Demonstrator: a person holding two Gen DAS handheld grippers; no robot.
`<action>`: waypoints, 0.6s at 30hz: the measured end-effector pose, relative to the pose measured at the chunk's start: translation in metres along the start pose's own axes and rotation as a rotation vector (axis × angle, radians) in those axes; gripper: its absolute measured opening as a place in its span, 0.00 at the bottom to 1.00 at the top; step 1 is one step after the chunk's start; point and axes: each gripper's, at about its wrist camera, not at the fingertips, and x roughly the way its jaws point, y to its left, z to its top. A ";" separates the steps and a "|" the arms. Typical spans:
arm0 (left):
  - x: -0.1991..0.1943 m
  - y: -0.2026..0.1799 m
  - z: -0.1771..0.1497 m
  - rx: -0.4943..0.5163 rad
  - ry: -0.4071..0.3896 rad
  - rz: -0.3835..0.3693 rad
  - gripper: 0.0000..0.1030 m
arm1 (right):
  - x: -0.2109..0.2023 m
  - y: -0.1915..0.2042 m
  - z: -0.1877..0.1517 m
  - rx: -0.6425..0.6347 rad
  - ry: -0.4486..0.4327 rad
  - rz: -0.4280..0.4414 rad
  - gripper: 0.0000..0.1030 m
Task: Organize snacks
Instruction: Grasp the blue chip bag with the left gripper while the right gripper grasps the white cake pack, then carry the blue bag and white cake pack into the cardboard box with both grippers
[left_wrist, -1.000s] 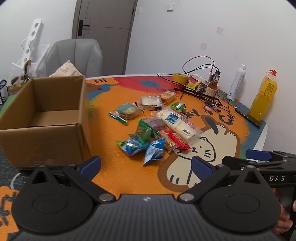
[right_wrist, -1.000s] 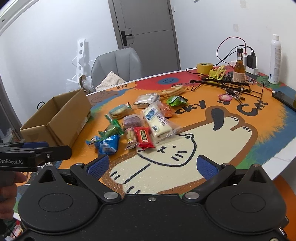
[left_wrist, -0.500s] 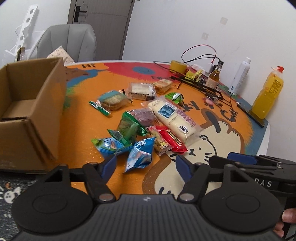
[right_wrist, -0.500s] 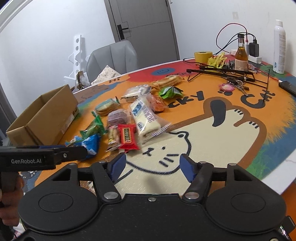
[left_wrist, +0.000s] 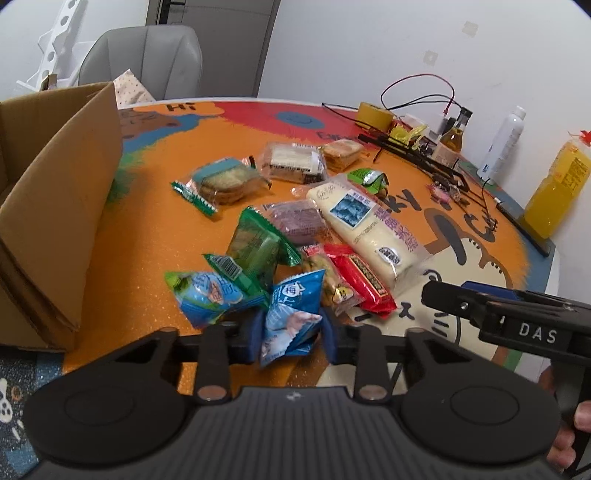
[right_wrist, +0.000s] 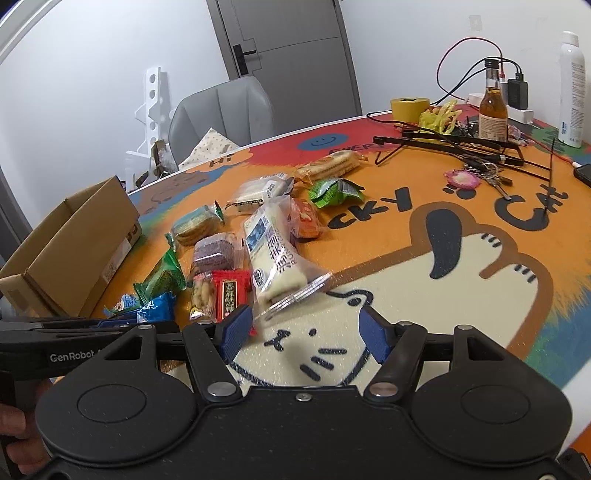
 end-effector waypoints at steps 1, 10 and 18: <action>0.000 0.001 0.001 -0.004 0.001 -0.006 0.29 | 0.002 0.001 0.001 -0.003 0.001 0.002 0.63; -0.020 0.000 0.022 0.007 -0.072 -0.029 0.27 | 0.019 0.008 0.015 -0.022 0.005 -0.008 0.64; -0.023 0.011 0.038 0.002 -0.096 -0.023 0.27 | 0.040 0.021 0.033 -0.057 0.005 -0.043 0.64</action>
